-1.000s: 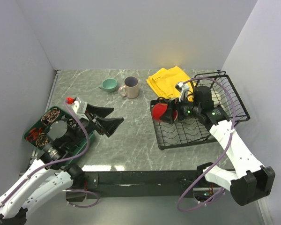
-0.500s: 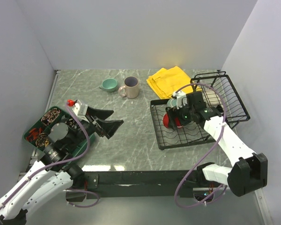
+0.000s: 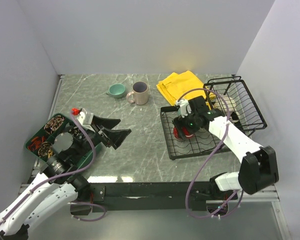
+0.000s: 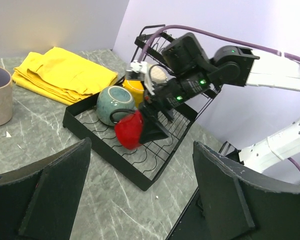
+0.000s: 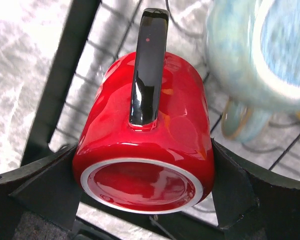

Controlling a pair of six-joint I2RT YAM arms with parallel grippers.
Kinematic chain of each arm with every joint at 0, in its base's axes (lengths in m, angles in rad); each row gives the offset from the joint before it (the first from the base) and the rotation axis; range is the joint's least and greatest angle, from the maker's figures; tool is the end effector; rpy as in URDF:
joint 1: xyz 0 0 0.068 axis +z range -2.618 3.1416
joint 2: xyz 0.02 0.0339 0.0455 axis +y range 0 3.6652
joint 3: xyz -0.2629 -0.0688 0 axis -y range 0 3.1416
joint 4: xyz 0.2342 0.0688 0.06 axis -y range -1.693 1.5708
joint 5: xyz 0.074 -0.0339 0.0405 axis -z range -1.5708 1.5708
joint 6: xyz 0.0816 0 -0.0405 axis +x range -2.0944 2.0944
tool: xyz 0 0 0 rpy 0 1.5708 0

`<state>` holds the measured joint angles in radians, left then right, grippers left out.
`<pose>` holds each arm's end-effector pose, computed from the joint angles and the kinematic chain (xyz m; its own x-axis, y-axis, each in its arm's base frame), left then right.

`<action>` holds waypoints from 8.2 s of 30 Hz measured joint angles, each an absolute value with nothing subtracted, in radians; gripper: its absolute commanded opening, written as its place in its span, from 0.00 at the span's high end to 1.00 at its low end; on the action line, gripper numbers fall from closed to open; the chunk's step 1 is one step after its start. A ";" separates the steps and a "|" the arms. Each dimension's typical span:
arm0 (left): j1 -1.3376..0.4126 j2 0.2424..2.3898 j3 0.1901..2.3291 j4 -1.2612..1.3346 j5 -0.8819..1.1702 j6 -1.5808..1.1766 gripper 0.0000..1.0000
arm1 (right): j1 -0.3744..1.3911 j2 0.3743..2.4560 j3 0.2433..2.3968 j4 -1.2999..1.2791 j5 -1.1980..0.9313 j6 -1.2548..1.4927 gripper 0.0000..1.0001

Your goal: Load the cups into the dish rack

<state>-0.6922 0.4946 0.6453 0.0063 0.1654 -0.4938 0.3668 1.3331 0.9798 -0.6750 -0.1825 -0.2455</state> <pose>0.1175 -0.1148 0.3569 -0.2517 -0.3986 -0.8819 0.7216 0.5299 -0.4455 0.2544 0.1136 0.2122 -0.6685 -0.5129 -0.5386 -0.6212 0.7832 0.0253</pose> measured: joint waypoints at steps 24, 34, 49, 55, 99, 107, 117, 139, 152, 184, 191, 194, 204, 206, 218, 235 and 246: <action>-0.693 0.390 0.637 -0.074 0.117 -0.491 0.09 | 0.485 1.698 1.316 -0.731 -0.044 -0.147 0.63; -0.693 0.388 0.625 -0.075 0.115 -0.492 0.09 | 0.487 1.735 1.361 -0.752 -0.023 -0.147 0.40; -0.693 0.381 0.611 -0.074 0.115 -0.495 0.09 | 0.487 1.800 1.460 -0.753 0.018 -0.173 0.22; -0.693 0.380 0.611 -0.074 0.115 -0.495 0.09 | 0.487 1.836 1.494 -0.751 0.019 -0.181 0.18; -0.693 0.355 0.598 -0.088 0.115 -0.513 0.09 | 0.487 1.880 1.604 -0.950 0.000 -0.335 0.26; -0.693 0.355 0.593 -0.088 0.115 -0.513 0.09 | 0.487 1.871 1.597 -0.967 -0.005 -0.343 0.23; -0.693 0.337 0.593 -0.088 0.115 -0.514 0.09 | 0.487 1.921 1.607 -0.974 -0.024 -0.350 0.14; -0.693 0.329 0.587 -0.088 0.115 -0.517 0.09 | 0.487 1.951 1.723 -1.011 -0.006 -0.357 0.00; -0.693 0.329 0.587 -0.091 0.113 -0.519 0.04 | 0.487 1.916 1.718 -1.016 -0.027 -0.361 0.00; -0.321 1.820 1.636 -0.406 0.205 -0.540 0.10 | 0.225 1.050 1.116 -0.558 -0.766 -0.373 0.00; -0.321 2.113 2.007 -0.582 0.127 -0.471 0.33 | 0.168 0.977 1.025 -0.450 -0.871 -0.311 0.00; -0.321 2.202 2.100 -0.648 0.105 -0.438 0.39 | 0.154 0.950 1.010 -0.419 -0.906 -0.293 0.00; -0.329 2.302 2.148 -0.702 0.100 -0.352 0.40 | 0.146 0.925 0.981 -0.372 -0.973 -0.268 0.00; -0.336 2.317 2.167 -0.699 0.100 -0.333 0.41 | 0.146 0.920 0.972 -0.367 -0.980 -0.265 0.00; -0.377 2.412 2.233 -0.677 0.064 -0.221 0.70 | 0.140 0.905 0.954 -0.351 -1.003 -0.255 0.00; -0.274 2.219 1.839 -0.485 0.347 -0.516 0.99 | 0.155 1.016 1.022 -0.445 -1.030 -0.293 0.00; -0.227 1.675 1.359 -0.004 0.475 -0.949 0.99 | 0.399 1.176 1.145 -0.498 -0.939 -0.289 0.00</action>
